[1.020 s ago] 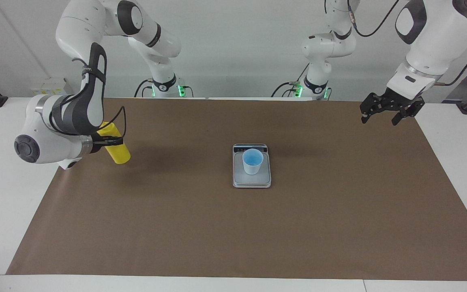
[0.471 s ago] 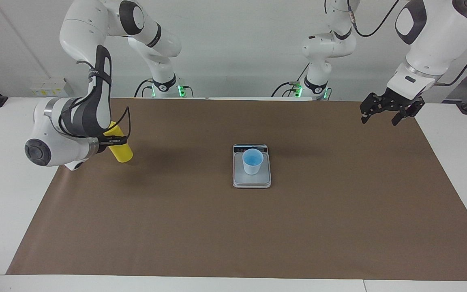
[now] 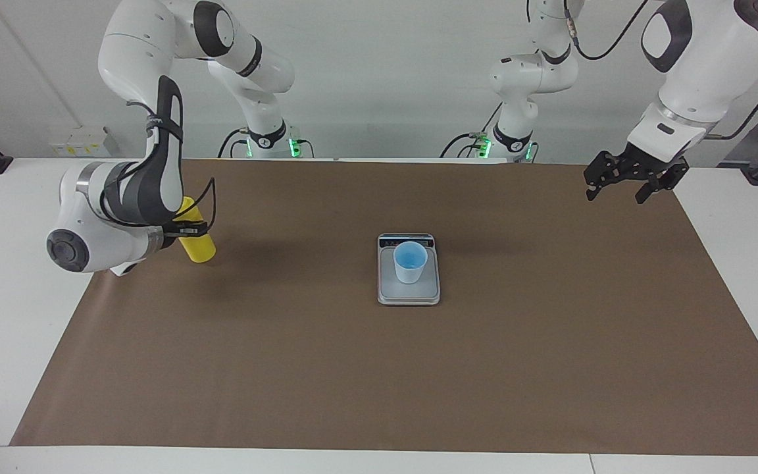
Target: Pour seasoning into cup on scale with both arms
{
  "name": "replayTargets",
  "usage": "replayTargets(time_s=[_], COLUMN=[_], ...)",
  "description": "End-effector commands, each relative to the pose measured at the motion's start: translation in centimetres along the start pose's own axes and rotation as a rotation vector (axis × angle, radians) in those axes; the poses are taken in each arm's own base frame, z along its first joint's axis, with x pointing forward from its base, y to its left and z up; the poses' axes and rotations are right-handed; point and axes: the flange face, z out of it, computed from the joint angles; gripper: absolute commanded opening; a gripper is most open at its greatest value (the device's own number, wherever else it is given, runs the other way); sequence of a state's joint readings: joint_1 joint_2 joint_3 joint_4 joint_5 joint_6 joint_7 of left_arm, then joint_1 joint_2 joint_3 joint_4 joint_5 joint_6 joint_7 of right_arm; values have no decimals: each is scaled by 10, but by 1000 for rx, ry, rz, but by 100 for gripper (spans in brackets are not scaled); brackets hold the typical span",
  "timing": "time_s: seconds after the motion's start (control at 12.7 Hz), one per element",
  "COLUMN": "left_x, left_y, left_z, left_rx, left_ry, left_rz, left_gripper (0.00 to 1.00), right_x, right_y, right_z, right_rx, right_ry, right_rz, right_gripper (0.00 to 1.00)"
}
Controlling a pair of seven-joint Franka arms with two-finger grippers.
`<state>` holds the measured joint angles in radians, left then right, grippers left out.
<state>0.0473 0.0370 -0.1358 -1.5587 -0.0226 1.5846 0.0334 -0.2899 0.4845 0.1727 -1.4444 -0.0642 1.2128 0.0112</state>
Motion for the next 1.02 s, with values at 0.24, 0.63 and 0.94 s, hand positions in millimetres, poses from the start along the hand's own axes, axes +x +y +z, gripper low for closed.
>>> replayTargets(time_s=[0.24,0.63,0.94], left_x=[-7,-7,-7], left_y=[2,2,2], left_z=[-1,0,-1], left_rx=[-6,-5,-5], left_ry=[17,16,17], left_rz=[-7,-7,-7], left_gripper=[100,100,100], right_x=[-54,-83,-108], right_y=[-29,-38,-73], right_z=[-64,-115,-158], right_rx=[-34,-30,0], right_ry=[261,528,769], right_rz=[32,64,130], right_gripper=[100,100,100])
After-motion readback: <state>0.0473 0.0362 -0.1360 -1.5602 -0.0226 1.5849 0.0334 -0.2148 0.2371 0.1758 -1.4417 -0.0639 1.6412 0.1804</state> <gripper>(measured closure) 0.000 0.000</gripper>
